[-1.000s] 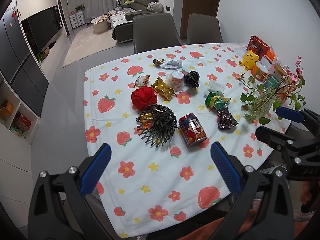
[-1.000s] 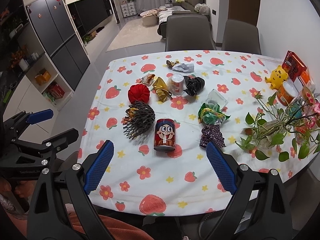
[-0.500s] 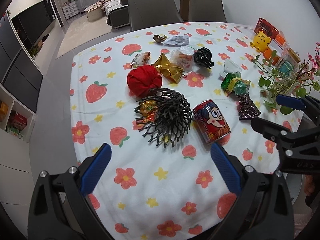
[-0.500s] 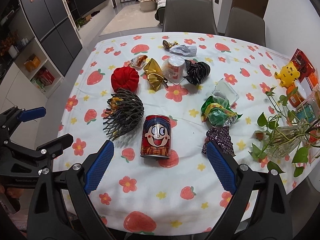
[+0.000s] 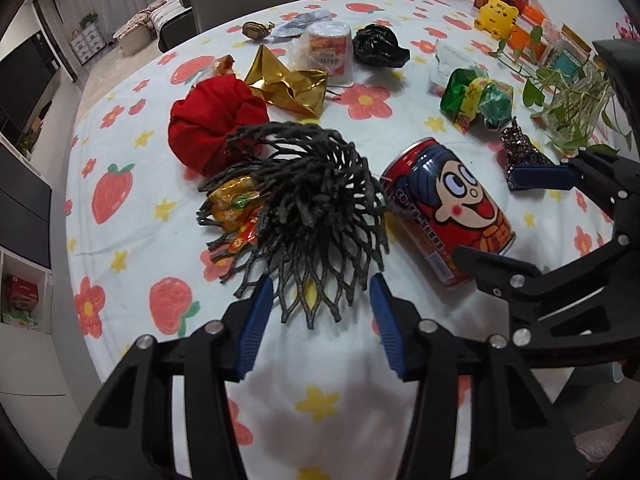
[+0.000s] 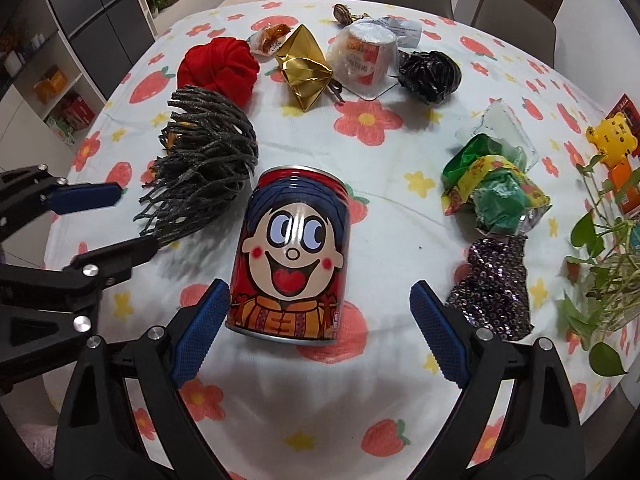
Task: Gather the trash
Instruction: 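Grasp the black mesh clip with the left tool while the right tool grasps the red can, then carry the clip and can to the grey bin and release both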
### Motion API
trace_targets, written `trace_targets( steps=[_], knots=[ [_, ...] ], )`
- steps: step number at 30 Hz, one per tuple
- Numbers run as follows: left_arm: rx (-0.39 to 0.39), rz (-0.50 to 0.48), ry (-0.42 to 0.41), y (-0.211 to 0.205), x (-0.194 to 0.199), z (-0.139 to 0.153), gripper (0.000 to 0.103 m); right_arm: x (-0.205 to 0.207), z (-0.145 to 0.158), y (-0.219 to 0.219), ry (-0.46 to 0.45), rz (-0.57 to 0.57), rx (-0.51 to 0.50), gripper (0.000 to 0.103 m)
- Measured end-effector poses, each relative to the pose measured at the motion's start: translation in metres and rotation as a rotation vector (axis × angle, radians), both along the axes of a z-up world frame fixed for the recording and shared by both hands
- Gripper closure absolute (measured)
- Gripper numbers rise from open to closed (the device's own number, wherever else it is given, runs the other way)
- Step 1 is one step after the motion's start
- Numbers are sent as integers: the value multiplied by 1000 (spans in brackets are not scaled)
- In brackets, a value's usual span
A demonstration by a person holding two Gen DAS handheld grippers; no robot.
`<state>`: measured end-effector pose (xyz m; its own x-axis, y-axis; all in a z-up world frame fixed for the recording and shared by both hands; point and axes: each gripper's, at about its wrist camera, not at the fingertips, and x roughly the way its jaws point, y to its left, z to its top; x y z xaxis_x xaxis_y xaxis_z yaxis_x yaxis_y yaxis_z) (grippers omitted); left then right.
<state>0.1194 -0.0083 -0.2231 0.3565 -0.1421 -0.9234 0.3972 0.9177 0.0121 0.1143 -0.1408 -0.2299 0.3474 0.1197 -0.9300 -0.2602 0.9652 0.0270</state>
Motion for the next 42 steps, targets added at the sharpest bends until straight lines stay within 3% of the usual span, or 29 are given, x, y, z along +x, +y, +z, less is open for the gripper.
trace_targets(
  steps=[3,6,10,18,30,42],
  knots=[
    [-20,-12,9,0,3,-13,67,1,-5,9,6,29,-3,20],
    [-7,-29,0,-1,7,-24,79,0,-11,16,39,56,15,37],
    [-9,-43,-14,-2,10,-28,97,-2,-12,22,32,69,-4,40],
    [-38,-75,-90,3,-2,-2,99,-11,4,14,24,29,28,40],
    [-140,-115,-123,-2,-30,44,99,-49,38,-9,-2,-107,60,40],
    [-242,-384,-160,-63,-67,85,99,-136,77,-78,-57,-429,40,40]
  ],
)
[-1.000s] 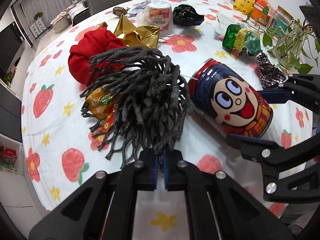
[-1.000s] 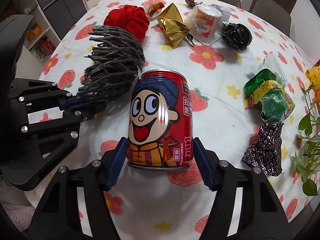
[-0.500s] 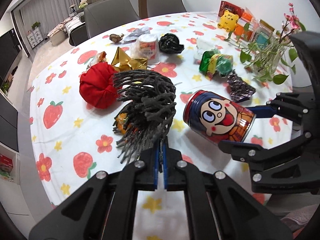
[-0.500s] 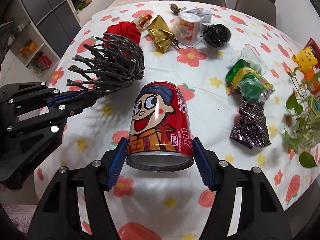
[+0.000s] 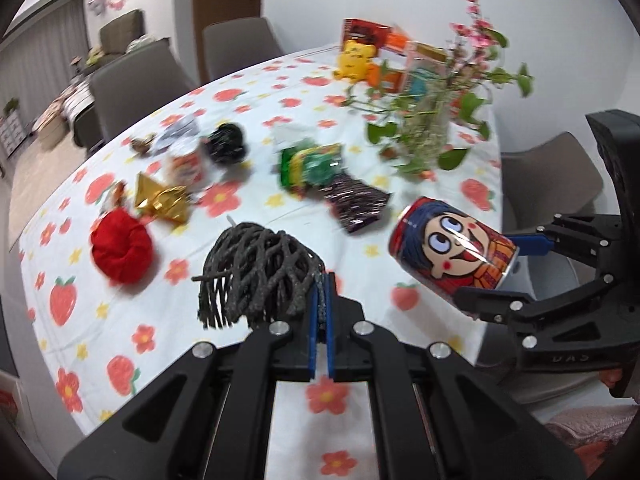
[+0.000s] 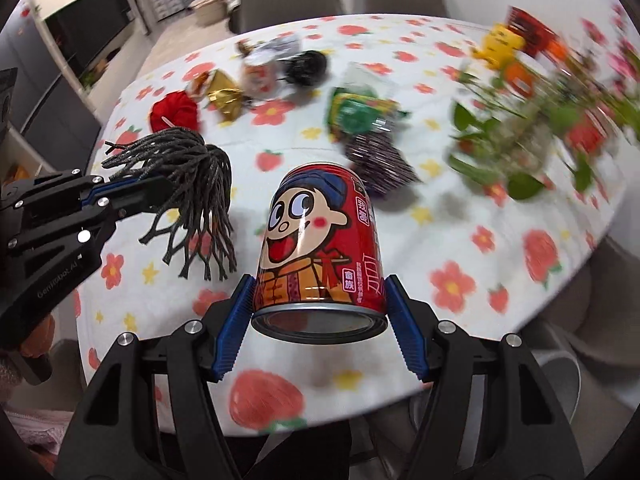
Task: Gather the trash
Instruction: 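Carry the clip and can to the grey bin and release both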
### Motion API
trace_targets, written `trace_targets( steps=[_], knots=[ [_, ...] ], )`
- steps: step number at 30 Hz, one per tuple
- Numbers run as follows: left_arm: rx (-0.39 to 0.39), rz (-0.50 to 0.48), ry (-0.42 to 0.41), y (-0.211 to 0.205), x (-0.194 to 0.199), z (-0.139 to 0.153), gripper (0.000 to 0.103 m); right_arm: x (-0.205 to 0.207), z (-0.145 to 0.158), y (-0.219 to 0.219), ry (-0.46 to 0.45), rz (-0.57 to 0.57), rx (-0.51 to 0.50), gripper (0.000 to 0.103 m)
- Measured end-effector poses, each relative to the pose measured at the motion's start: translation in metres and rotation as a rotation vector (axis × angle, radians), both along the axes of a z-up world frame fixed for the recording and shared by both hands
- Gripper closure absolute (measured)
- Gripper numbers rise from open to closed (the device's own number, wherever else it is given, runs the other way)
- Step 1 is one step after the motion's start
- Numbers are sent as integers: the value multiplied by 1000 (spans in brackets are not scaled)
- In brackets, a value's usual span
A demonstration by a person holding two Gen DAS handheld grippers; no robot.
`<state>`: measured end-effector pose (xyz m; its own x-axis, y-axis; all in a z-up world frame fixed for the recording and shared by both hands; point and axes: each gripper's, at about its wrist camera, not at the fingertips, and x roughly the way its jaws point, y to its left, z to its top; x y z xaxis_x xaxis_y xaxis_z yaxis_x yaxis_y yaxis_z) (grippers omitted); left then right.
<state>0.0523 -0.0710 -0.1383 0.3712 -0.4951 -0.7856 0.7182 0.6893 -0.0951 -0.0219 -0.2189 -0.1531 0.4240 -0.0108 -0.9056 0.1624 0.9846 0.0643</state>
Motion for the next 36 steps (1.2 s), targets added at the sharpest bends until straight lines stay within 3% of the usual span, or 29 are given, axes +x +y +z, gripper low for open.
trace_targets(
  steps=[8,15,23,29,34,36],
  knots=[
    [-2,-241,-29,-85,-69,19,99,-114,17,-84,-15,-287,-24,40],
    [-25,-441,2,-177,-151,24,99,-208,4,-159,30,-486,-31,40],
    [-21,-596,53,-268,-219,12,99,-251,-16,-213,31,-558,-8,40],
    [27,-669,70,-302,-239,1,97,-269,-19,-241,-7,-606,36,39],
    [83,-691,96,-321,-246,-12,95,-278,-15,-249,-16,-624,33,33],
    [93,-698,110,-325,-246,-16,86,-281,-14,-252,-21,-637,35,33]
  ],
)
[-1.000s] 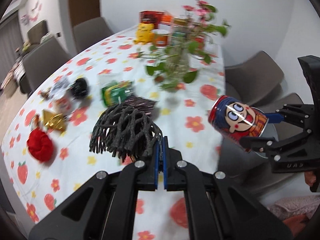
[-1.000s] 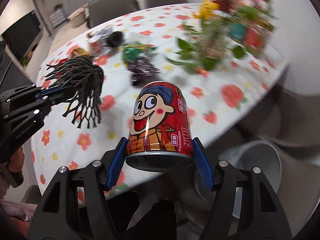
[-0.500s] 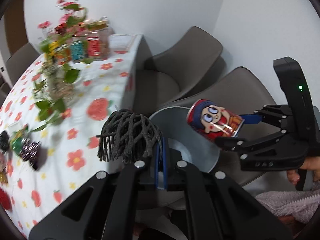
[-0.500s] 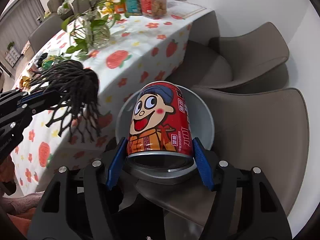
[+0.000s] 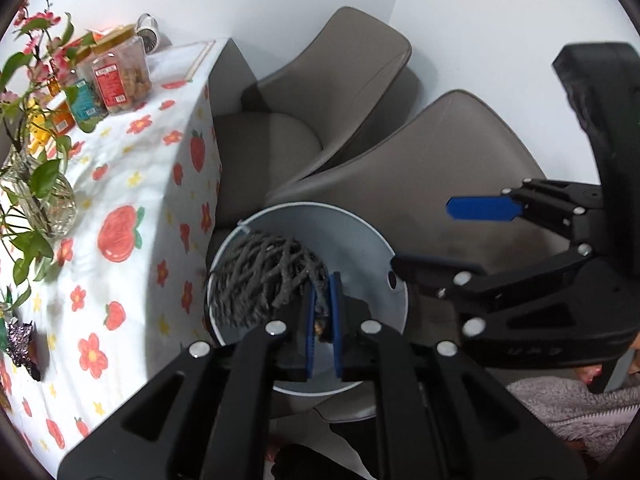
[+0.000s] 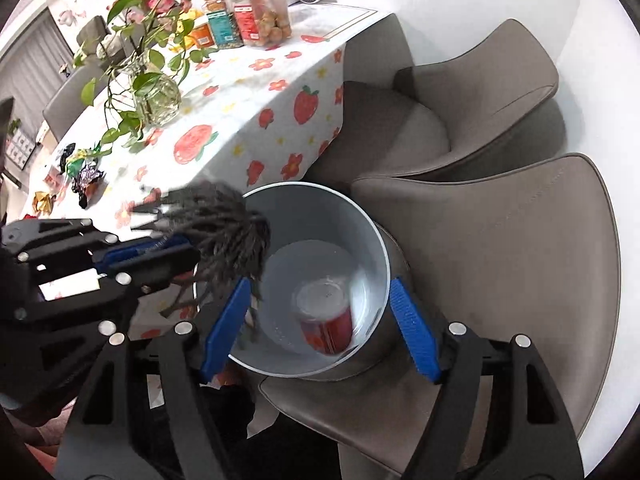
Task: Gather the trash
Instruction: 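Carry the clip and can to the grey bin and release both, then withdraw both open tools from the bin back over the table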
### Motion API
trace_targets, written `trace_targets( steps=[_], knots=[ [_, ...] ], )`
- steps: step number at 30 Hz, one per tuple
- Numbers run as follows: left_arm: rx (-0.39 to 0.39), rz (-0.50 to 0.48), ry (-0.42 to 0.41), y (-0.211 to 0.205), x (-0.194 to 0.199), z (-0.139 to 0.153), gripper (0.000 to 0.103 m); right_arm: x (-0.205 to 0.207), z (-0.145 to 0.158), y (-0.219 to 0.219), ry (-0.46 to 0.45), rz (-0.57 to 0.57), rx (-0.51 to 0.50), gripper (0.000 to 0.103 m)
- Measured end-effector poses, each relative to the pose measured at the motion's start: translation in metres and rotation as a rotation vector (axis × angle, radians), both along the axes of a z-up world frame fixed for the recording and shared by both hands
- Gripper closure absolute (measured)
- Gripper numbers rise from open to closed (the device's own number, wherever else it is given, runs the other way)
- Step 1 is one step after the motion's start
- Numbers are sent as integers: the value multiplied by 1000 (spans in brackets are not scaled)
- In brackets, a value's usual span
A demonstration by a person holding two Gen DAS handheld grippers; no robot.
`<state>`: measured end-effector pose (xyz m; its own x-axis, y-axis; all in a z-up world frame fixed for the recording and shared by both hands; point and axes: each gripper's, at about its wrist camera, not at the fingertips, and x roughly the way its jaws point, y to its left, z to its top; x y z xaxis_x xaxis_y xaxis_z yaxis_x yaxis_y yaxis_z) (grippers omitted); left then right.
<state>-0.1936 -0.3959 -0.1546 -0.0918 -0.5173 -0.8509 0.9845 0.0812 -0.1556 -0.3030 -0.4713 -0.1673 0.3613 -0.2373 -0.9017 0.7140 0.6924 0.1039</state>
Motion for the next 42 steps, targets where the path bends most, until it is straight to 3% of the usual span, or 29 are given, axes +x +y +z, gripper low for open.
trace_targets(
  steps=[6,11,17,27,34,42],
  knots=[
    [4,25,-1,-2,7,-4,58,-4,2,-5,-6,-27,-2,33],
    [-12,47,-15,2,15,-1,48,1,5,-3,0,-17,-15,33],
    [-15,77,-12,10,26,2,41,9,11,2,20,-1,-53,33],
    [-25,124,-13,24,41,6,41,17,22,9,11,13,-73,33],
    [-25,231,-21,53,67,10,36,46,27,24,-7,79,-77,33],
    [-10,424,-36,113,112,13,30,110,32,64,-37,245,-76,28]
  ],
)
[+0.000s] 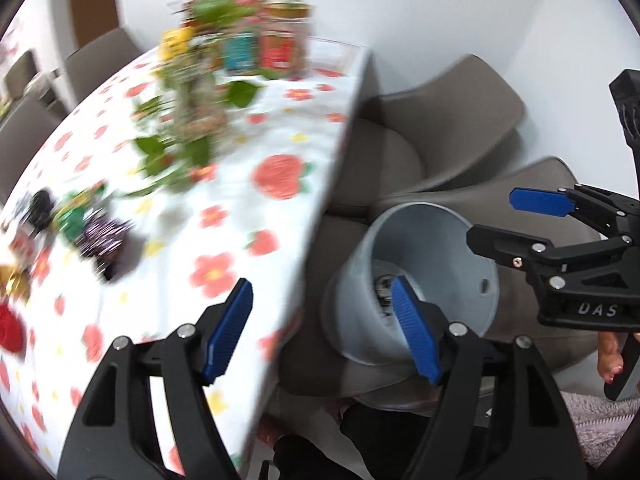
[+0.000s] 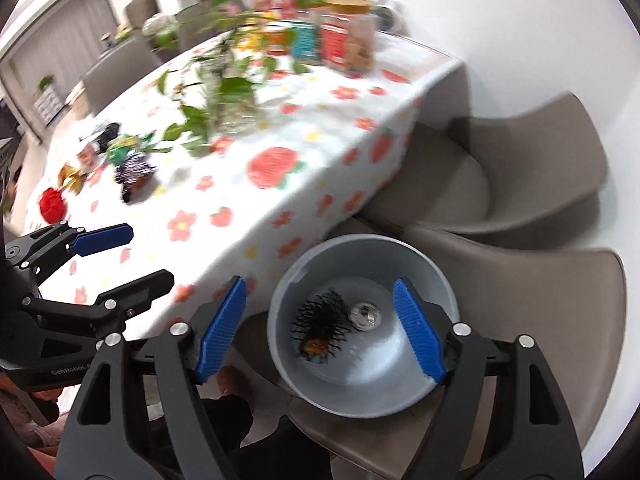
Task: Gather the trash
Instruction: 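Withdraw both open tools from the bin back over the table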
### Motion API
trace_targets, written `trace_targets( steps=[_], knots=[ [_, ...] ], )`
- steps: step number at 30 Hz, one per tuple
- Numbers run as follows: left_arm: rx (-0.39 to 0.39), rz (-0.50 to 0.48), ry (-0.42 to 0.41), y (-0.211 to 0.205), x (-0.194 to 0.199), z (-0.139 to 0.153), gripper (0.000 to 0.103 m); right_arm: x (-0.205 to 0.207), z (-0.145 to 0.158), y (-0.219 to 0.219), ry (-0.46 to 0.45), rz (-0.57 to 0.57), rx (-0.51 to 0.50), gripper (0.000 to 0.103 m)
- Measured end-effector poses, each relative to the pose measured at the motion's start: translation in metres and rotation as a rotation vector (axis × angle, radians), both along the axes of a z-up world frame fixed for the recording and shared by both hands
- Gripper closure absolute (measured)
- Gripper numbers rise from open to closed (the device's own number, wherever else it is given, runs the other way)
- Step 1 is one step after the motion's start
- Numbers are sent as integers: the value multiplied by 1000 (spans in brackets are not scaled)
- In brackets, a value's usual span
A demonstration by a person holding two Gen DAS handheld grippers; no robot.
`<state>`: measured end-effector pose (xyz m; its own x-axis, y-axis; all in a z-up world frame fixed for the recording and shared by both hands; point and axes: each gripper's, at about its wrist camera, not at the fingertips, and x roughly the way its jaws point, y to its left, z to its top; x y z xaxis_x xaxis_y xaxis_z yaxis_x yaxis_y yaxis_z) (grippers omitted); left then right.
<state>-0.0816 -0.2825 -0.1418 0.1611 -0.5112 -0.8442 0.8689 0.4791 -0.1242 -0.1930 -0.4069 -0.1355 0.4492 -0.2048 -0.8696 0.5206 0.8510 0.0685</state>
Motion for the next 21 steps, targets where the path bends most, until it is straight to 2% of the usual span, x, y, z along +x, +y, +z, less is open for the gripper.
trace_targets(
  steps=[12,21],
  knots=[
    [-6,350,-45,139,83,11,30,118,14,102,-28,305,-14,27],
    [-13,430,-81,208,128,19,30,181,29,172,-56,395,-50,28]
  ],
)
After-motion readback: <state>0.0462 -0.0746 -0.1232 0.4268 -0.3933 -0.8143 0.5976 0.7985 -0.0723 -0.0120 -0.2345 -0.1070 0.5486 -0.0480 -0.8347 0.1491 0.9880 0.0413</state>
